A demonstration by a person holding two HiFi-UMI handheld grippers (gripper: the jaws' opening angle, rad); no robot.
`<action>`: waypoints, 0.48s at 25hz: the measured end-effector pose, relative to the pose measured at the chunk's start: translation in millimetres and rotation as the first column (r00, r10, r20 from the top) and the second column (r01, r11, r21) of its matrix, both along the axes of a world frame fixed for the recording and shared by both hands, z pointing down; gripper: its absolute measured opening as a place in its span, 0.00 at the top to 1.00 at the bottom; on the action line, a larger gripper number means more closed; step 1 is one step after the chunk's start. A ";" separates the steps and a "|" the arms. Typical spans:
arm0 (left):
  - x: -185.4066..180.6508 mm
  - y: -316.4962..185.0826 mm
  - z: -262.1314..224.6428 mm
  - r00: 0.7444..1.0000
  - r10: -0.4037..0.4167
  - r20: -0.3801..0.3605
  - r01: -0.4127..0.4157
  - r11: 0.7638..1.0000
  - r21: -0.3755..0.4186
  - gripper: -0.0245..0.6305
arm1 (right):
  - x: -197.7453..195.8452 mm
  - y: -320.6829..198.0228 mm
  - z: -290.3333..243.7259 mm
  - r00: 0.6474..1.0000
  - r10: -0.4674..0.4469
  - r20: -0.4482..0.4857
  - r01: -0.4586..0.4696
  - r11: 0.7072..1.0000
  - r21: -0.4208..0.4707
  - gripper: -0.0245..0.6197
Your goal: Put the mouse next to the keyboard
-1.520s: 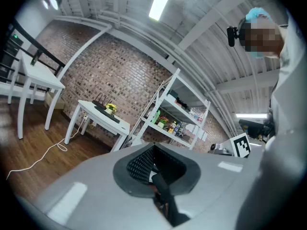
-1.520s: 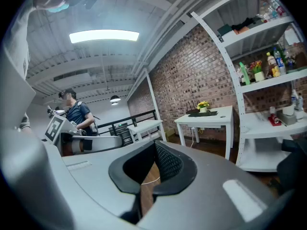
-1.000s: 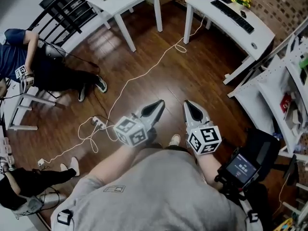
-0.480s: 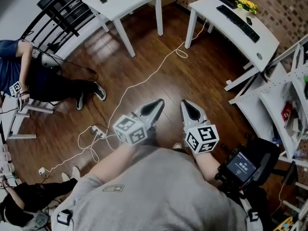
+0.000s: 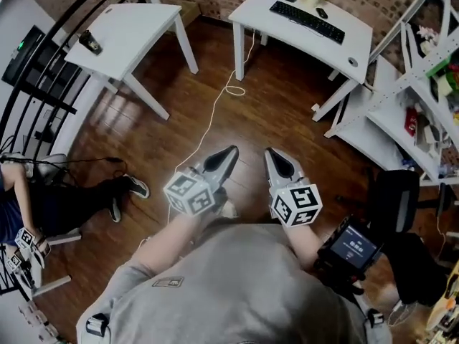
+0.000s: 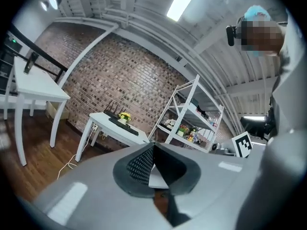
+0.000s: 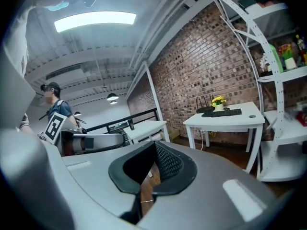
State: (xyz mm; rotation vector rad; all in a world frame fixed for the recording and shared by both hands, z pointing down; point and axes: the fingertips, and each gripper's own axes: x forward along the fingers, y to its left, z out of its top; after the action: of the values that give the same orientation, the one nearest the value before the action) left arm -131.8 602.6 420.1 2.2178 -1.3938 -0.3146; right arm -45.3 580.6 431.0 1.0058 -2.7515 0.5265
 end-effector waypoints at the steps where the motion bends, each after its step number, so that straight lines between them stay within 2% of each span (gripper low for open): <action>1: -3.5 -4.6 2.4 1.000 0.015 -0.001 -0.015 1.000 -0.001 0.96 | -2.2 -2.9 1.1 1.000 0.019 -0.002 -0.019 1.000 0.000 0.95; 5: -7.4 -27.5 4.7 0.997 0.072 -0.006 -0.072 0.997 0.006 0.96 | -5.0 -21.5 1.2 0.997 0.079 -0.012 -0.079 0.997 0.010 0.95; 12: 17.9 -88.7 10.0 0.991 0.134 0.000 -0.134 0.991 0.000 0.96 | 15.3 -77.8 4.0 0.991 0.137 0.000 -0.137 0.990 0.013 0.95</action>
State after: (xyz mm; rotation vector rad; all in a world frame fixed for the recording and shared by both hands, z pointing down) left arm -113.9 513.9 430.1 2.2981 -1.2376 -0.2675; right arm -30.0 502.8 435.0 1.2044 -2.7021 0.5280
